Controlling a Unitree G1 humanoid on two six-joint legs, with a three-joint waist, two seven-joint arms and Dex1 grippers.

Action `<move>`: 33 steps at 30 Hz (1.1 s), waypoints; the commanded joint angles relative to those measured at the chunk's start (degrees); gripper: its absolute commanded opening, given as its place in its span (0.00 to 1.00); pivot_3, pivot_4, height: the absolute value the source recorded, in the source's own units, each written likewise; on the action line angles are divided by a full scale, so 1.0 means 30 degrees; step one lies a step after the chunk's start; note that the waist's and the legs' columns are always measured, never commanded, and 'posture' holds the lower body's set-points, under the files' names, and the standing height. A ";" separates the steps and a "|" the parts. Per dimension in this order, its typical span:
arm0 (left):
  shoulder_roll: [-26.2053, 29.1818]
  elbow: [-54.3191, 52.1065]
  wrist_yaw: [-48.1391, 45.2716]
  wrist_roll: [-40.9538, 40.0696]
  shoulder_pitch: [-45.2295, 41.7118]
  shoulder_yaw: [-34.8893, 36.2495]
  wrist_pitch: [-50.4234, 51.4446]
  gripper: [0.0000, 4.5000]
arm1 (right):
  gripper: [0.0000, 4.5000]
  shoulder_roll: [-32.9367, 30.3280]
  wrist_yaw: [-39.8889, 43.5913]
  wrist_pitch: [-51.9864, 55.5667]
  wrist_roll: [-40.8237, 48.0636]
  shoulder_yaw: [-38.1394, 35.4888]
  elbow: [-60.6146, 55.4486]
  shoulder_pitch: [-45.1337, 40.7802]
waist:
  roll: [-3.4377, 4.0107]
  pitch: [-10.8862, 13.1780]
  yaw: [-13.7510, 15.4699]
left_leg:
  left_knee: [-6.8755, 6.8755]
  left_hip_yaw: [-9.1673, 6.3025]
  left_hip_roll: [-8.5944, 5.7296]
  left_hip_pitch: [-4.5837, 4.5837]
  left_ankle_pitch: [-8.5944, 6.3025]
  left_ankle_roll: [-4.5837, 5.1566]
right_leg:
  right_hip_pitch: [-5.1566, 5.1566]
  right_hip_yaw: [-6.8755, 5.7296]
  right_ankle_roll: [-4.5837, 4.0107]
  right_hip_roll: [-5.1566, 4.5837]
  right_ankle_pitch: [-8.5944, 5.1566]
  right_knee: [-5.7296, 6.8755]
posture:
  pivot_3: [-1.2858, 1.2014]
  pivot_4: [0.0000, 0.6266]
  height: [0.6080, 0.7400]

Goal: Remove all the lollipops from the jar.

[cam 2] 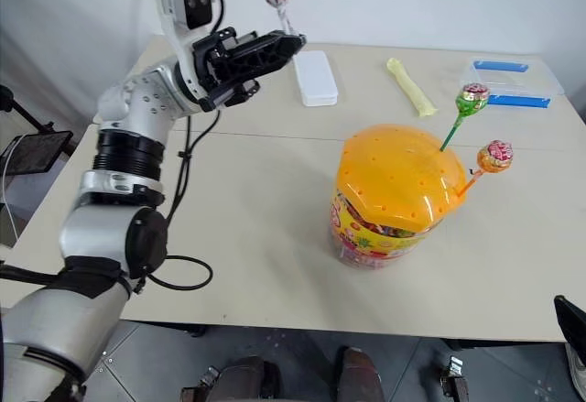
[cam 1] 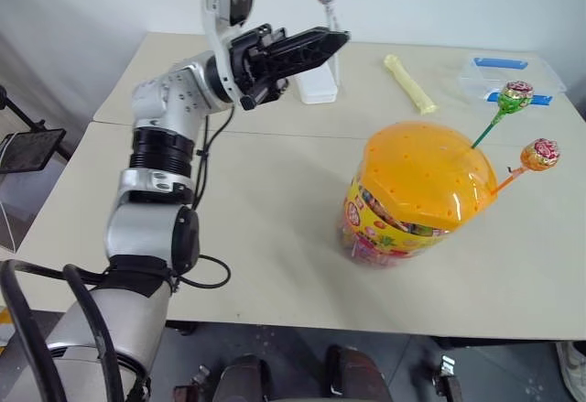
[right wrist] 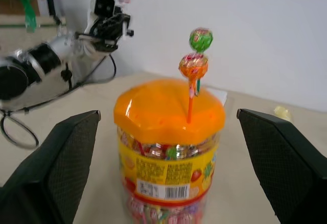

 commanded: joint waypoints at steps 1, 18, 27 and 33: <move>0.3283 -0.2406 0.3630 0.3311 0.2593 -0.1219 0.1872 0.01 | 1.00 -0.0470 0.0865 0.0166 -0.1559 0.0445 0.1595 -0.0446 | 0.0005 -0.0001 -0.0266 | -0.0009 -0.0040 -0.0005 0.0022 0.0000 -0.0005 | -0.0005 0.0012 -0.0001 0.0015 0.0000 0.0025 | 0.52 0.24 1.00; 1.0036 -1.2447 0.5934 0.2832 1.5715 0.0075 0.7756 0.22 | 1.00 -0.3743 0.1543 0.3281 -0.6099 0.2874 0.5760 -0.2579 | -0.0068 0.0041 0.0197 | 0.0104 -0.0190 0.0005 -0.0014 -0.0018 -0.0049 | -0.0023 -0.0012 -0.0018 0.0003 -0.0010 0.0161 | 0.52 0.24 1.00; 1.2359 -1.0699 -0.0481 0.1793 1.5221 -0.0444 0.2929 0.80 | 1.00 -0.3967 -0.0090 0.3877 -0.5996 0.3123 0.5269 -0.5682 | -0.0061 0.0039 0.0142 | 0.0103 -0.0108 0.0008 -0.0010 -0.0022 -0.0064 | -0.0058 -0.0014 -0.0023 0.0011 -0.0012 0.0183 | 0.52 0.24 1.00; 0.8227 -1.0038 -0.1232 -0.1921 1.3020 0.3926 -0.2674 0.93 | 1.00 -0.4002 -0.2105 0.4337 -0.5265 0.3445 0.4582 -0.8228 | -0.0056 0.0044 0.0356 | 0.0146 -0.0107 0.0008 -0.0030 -0.0024 -0.0066 | -0.0057 -0.0029 -0.0023 -0.0001 -0.0012 0.0188 | 0.52 0.24 1.00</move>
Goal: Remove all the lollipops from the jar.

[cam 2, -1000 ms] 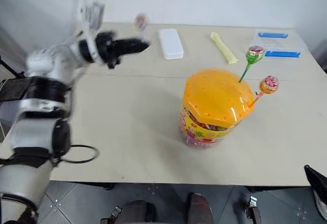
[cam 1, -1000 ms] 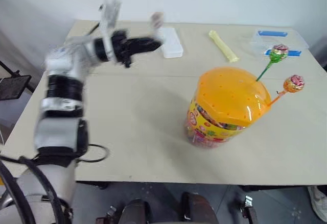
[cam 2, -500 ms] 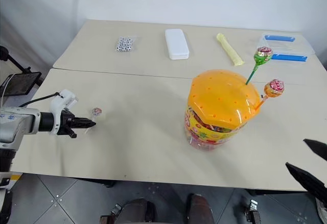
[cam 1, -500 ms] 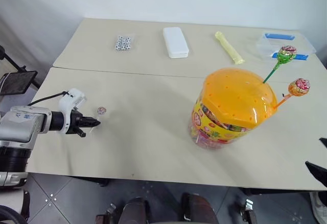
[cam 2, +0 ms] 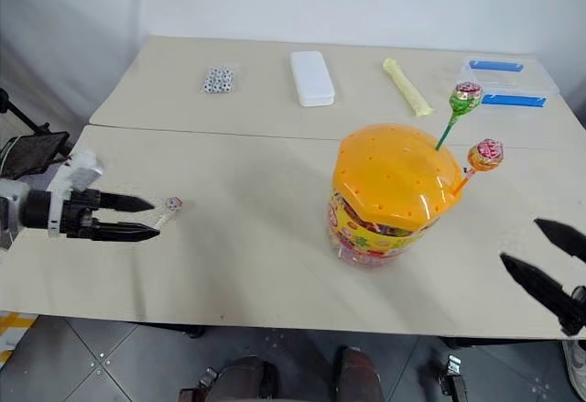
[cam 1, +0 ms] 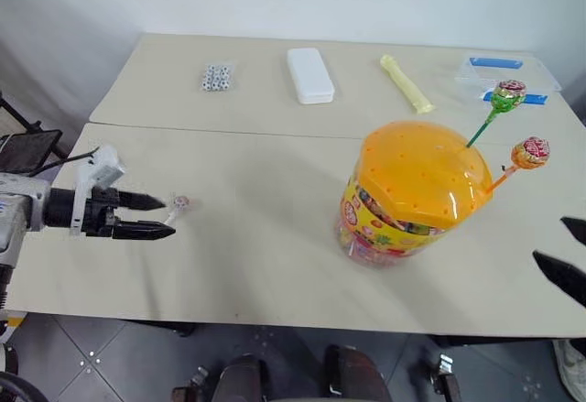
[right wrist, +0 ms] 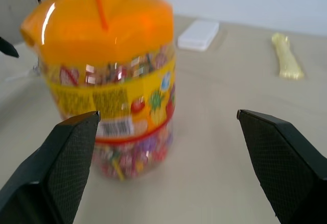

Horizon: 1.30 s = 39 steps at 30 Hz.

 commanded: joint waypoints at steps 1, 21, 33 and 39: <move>-0.2687 -0.1186 0.2050 -0.2647 -0.1731 0.2228 -0.1138 0.93 | 1.00 -0.0313 -0.1392 0.0445 0.0932 -0.0069 -0.1010 -0.1227 | -0.0008 0.0003 0.0047 | 0.0056 -0.0023 0.0002 -0.0024 -0.0001 0.0000 | 0.0007 -0.0006 0.0004 0.0005 0.0002 0.0005 | 0.52 0.24 1.00; -0.9316 -0.7015 0.4651 -0.8254 -0.0895 0.0552 0.1988 0.97 | 1.00 -0.1719 -0.3940 0.3498 0.2764 0.4421 -0.0941 -0.8426 | 0.0000 -0.0007 -0.0090 | 0.0175 -0.0087 0.0000 -0.0062 -0.0028 0.0025 | 0.0042 -0.0008 0.0032 0.0003 0.0017 0.0022 | 0.52 0.24 1.00; -0.9034 -0.6322 0.4512 -0.8082 -0.1286 0.0634 0.1605 1.00 | 0.23 -0.2143 -0.1960 0.3609 0.2046 0.3546 -0.0891 -0.7176 | -0.0001 -0.0006 -0.0130 | 0.0176 -0.0113 -0.0006 -0.0079 -0.0029 0.0026 | 0.0048 -0.0021 0.0032 0.0008 0.0017 0.0001 | 0.52 0.24 1.00; -0.9184 -0.5776 0.3911 -0.8160 -0.1377 0.0242 0.1786 1.00 | 0.01 -0.2007 -0.3813 0.4504 0.5948 0.2065 -0.0742 -0.8460 | 0.0001 -0.0005 -0.0141 | 0.0178 -0.0109 -0.0005 -0.0078 -0.0028 0.0026 | 0.0048 -0.0020 0.0032 0.0009 0.0017 -0.0004 | 0.52 0.24 1.00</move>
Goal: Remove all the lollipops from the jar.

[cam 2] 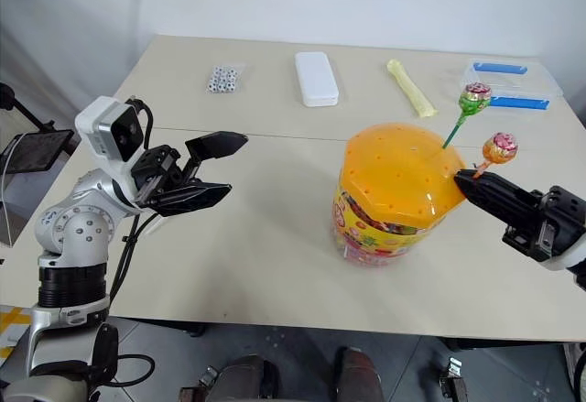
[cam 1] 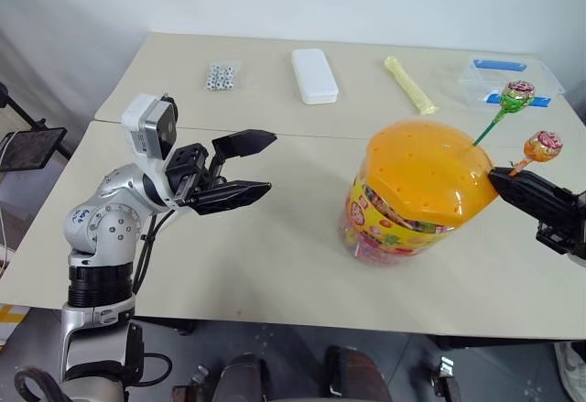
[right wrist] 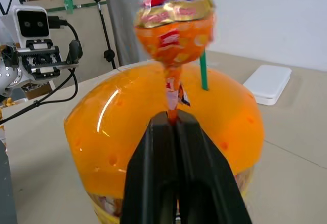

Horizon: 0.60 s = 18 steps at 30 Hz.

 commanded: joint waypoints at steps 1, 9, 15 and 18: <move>0.0031 0.0138 -0.0649 -0.0317 -0.0353 -0.0274 0.0016 1.00 | 0.01 -0.0215 -0.2073 0.0738 0.4035 -0.2351 0.0111 -0.1095 | 0.0002 0.0001 0.0007 | 0.0000 0.0000 0.0000 0.0000 0.0000 0.0000 | -0.0001 0.0000 0.0000 0.0000 0.0000 0.0000 | 0.52 0.24 1.00; 0.0218 0.0176 -0.3169 0.2009 -0.0552 -0.2179 -0.2621 1.00 | 0.01 -0.3291 -0.5586 0.2003 0.0449 -0.4277 0.5582 0.0185 | 0.0007 -0.0002 0.0089 | -0.0001 -0.0018 -0.0009 -0.0024 -0.0001 0.0005 | 0.0011 -0.0012 0.0000 -0.0002 0.0000 -0.0031 | 0.52 0.24 1.00; 0.1097 -0.0293 -0.3394 0.4529 0.0405 -0.3909 -0.4069 1.00 | 0.01 -0.6918 -0.7381 0.3248 -0.6952 -0.0111 0.8431 0.2239 | 0.0023 -0.0010 -0.0124 | -0.0027 0.0035 -0.0001 -0.0028 0.0000 0.0010 | -0.0007 0.0006 -0.0001 0.0001 -0.0001 -0.0080 | 0.52 0.24 1.00; 0.1217 -0.0417 -0.3249 0.5543 0.0797 -0.4264 -0.5131 1.00 | 0.01 -0.7360 -0.6742 0.2996 -0.9209 0.1552 0.9205 0.2441 | 0.0066 -0.0009 -0.0218 | -0.0042 0.0043 0.0014 -0.0022 0.0001 0.0007 | -0.0024 0.0008 -0.0002 0.0009 -0.0002 -0.0069 | 0.52 0.24 1.00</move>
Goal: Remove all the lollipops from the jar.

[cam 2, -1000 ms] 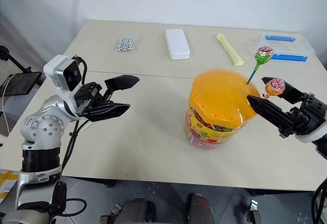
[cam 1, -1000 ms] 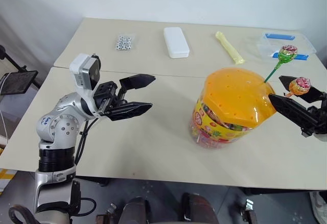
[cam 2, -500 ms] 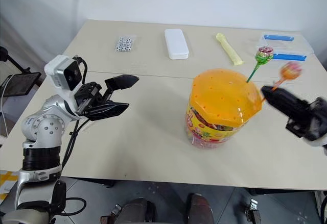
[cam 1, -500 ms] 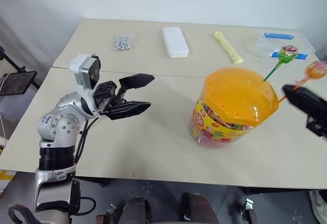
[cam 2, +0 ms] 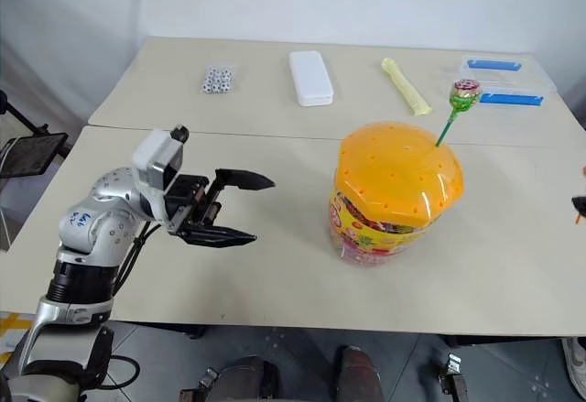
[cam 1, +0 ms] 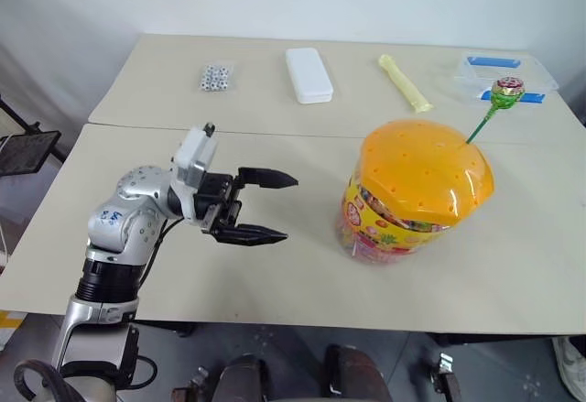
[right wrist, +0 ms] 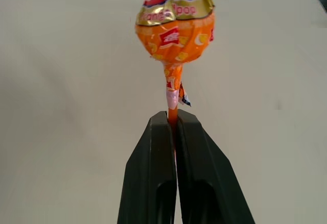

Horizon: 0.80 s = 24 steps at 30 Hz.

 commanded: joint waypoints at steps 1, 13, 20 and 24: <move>0.0352 -0.0629 -0.0064 0.1045 0.0203 -0.0266 -0.1283 1.00 | 0.01 -0.1167 0.0718 -0.0309 -0.2962 0.1572 0.0778 0.0162 | 0.0012 0.0006 0.0004 | 0.0002 0.0002 0.0000 -0.0004 0.0000 0.0000 | -0.0006 -0.0001 0.0000 0.0000 0.0000 -0.0001 | 0.52 0.24 1.00; 0.0745 0.0708 -0.0414 0.1891 -0.0555 -0.0632 -0.1801 1.00 | 0.31 -0.0858 0.4091 -0.0651 -0.6374 0.3757 0.2234 0.0382 | 0.0031 0.0011 0.0177 | 0.0033 -0.0007 -0.0003 -0.0045 0.0000 0.0002 | -0.0004 -0.0012 0.0001 -0.0003 0.0001 -0.0031 | 0.52 0.24 1.00; 0.0044 0.0807 0.0455 0.0128 -0.0736 0.0897 -0.0681 1.00 | 0.83 -0.0165 1.0633 -0.6385 -0.6047 -0.0837 0.0761 0.1712 | 0.0031 0.0012 0.0191 | 0.0032 -0.0005 -0.0007 -0.0043 0.0000 0.0002 | 0.0001 -0.0012 0.0005 0.0001 0.0002 -0.0042 | 0.52 0.24 1.00; -0.0889 0.0585 0.1805 -0.2937 -0.0402 0.2791 0.1540 1.00 | 0.83 0.0933 1.1939 -0.5646 -0.2392 -0.3024 -0.1387 -0.0688 | 0.0016 0.0021 0.0165 | 0.0029 -0.0017 0.0000 -0.0032 0.0000 0.0002 | 0.0010 -0.0013 0.0008 0.0000 0.0004 -0.0032 | 0.52 0.24 1.00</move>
